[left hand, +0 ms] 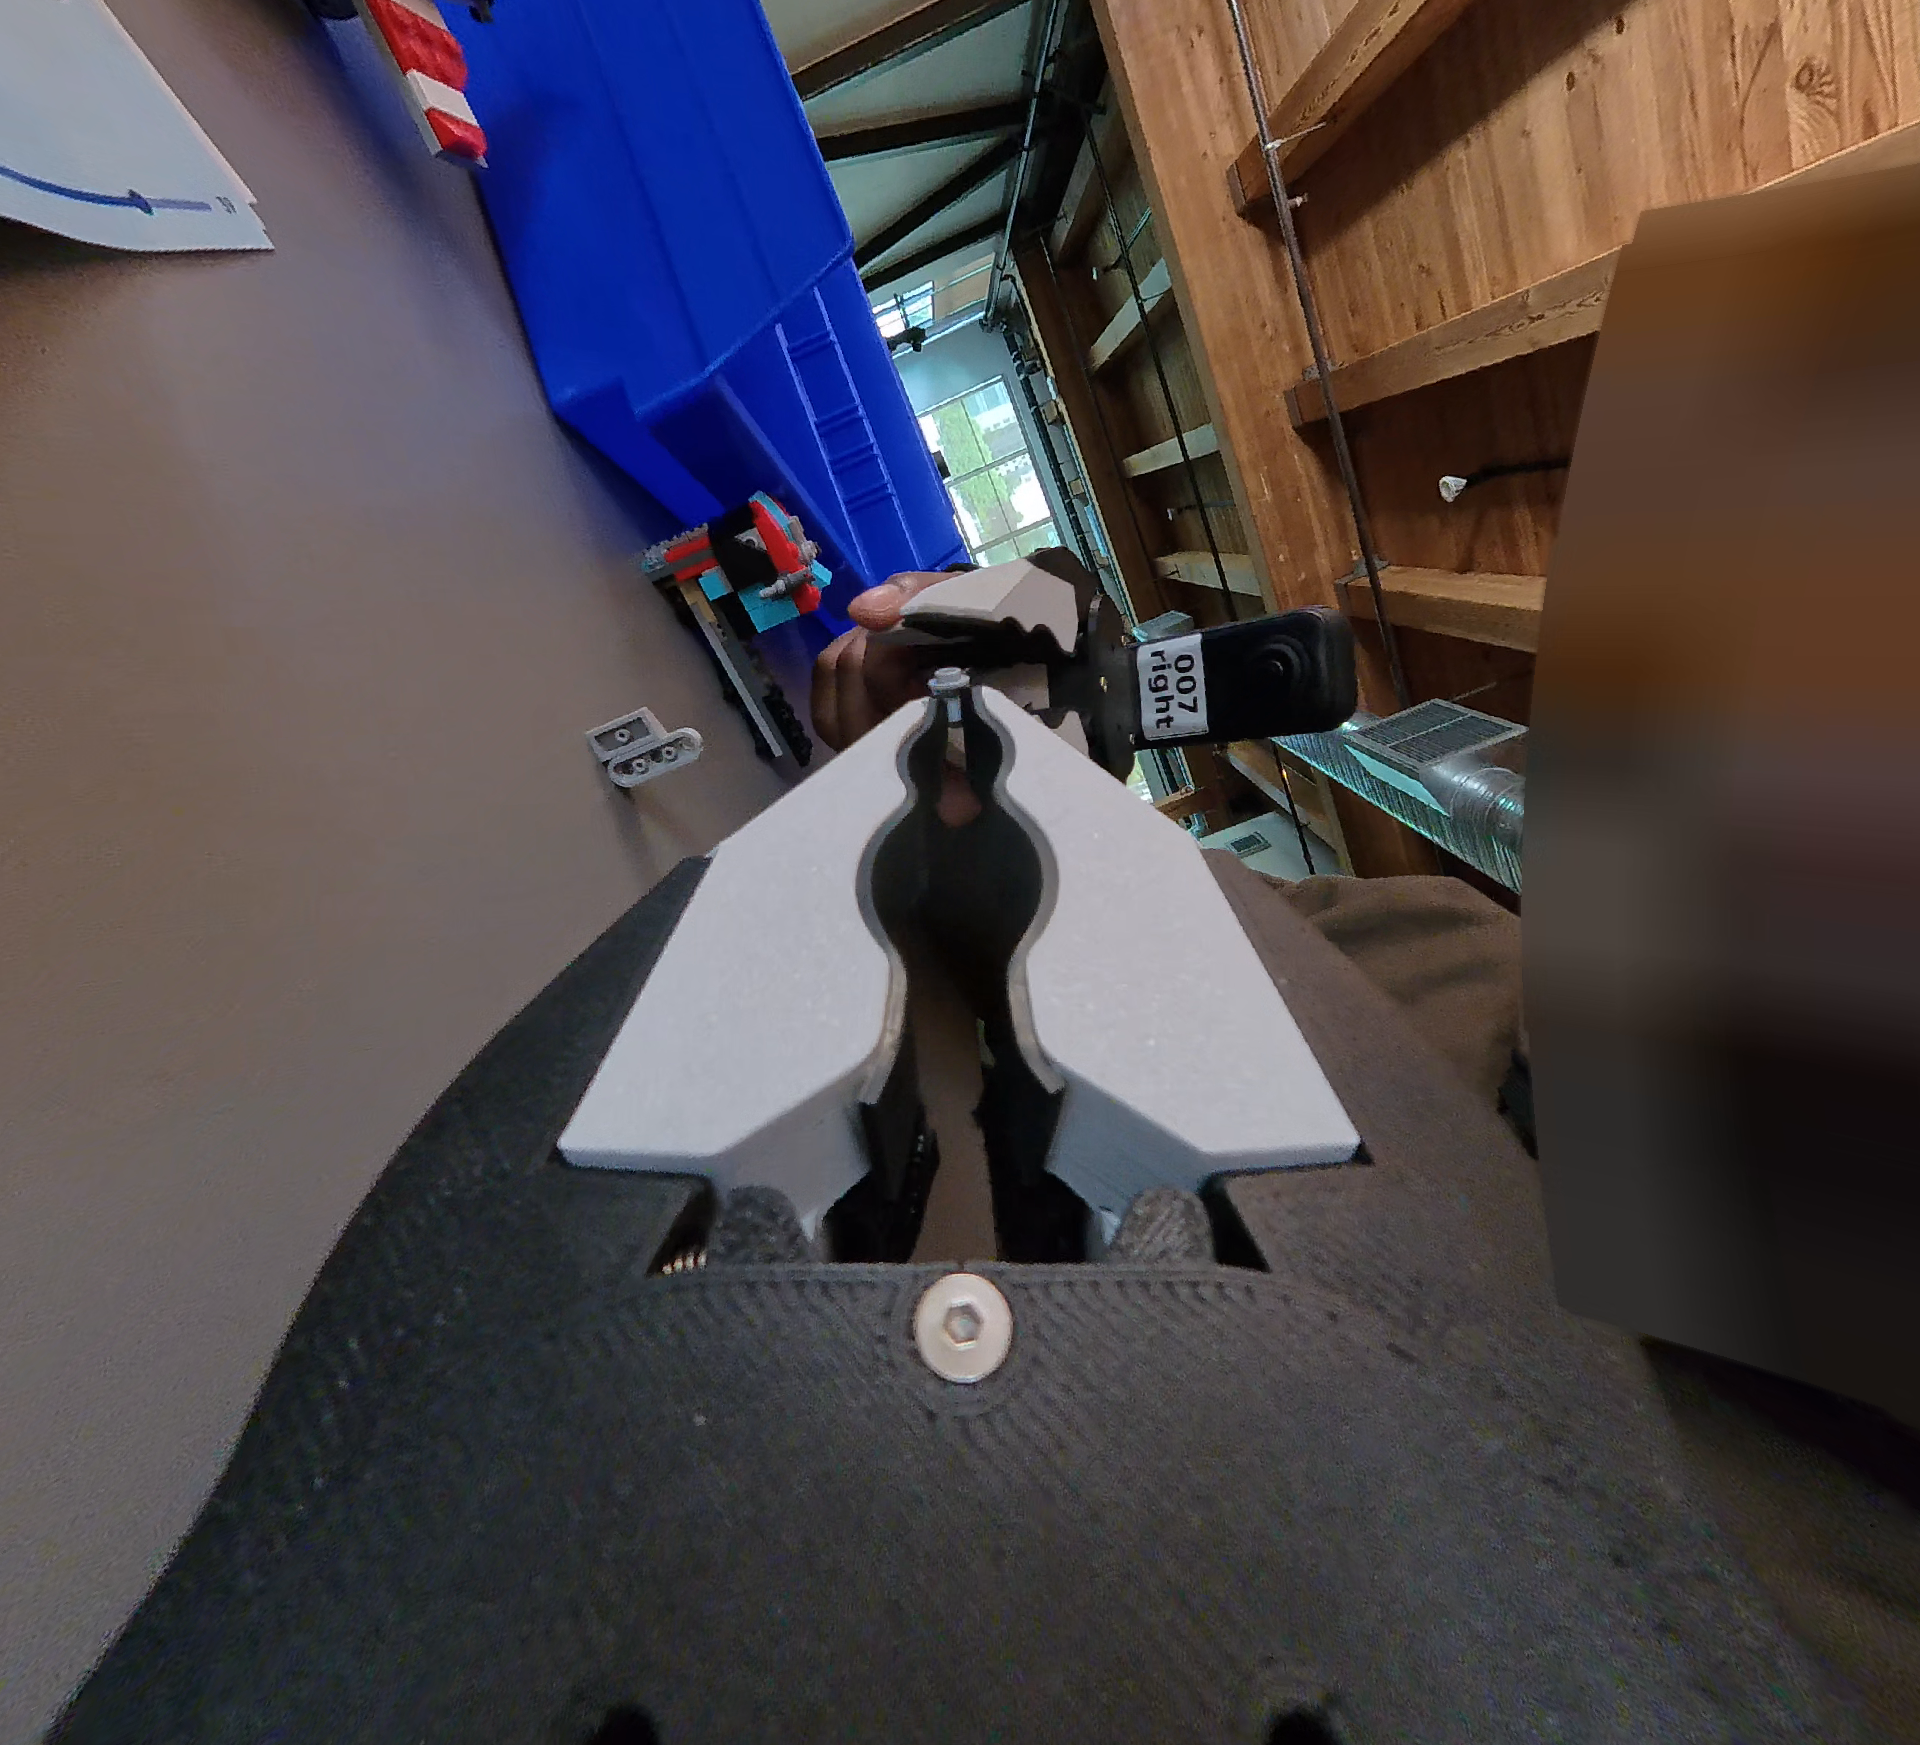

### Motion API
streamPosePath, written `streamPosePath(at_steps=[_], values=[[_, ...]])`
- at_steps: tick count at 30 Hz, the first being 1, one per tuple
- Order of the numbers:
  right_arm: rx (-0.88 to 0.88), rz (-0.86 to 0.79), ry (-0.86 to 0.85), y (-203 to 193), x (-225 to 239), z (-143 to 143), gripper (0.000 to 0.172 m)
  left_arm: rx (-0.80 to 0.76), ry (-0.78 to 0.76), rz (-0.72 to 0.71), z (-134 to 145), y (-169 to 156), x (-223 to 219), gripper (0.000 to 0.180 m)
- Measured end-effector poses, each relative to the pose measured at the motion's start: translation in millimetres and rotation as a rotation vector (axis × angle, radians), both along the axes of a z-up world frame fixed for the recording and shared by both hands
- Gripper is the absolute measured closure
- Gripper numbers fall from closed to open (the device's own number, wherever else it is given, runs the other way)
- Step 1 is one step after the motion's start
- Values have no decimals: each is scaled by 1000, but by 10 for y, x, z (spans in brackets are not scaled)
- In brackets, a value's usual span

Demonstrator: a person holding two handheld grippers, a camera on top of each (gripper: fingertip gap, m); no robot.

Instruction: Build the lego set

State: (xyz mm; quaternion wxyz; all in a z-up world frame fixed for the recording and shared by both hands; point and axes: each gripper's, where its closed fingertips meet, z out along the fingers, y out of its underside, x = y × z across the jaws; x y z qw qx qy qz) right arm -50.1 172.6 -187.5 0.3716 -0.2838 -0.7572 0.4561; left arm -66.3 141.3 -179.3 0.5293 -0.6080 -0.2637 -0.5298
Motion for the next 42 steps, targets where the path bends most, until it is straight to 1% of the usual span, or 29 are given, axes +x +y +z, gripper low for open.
streamPosePath(at_steps=[9,17,23,37,42], values=[[-43,28,63,-37,32,65,150,-10,-23,20,-28,34,24,177],[-76,12,69,21,10,90,150,-5,-68,32,-38,26,-19,177],[-75,7,81,39,24,113,151,-3,-72,30,-33,24,-14,177],[-112,-38,97,181,9,137,152,-3,-73,40,-34,20,-31,177],[-169,-70,111,269,-10,195,152,-1,-83,53,-34,16,-60,177]])
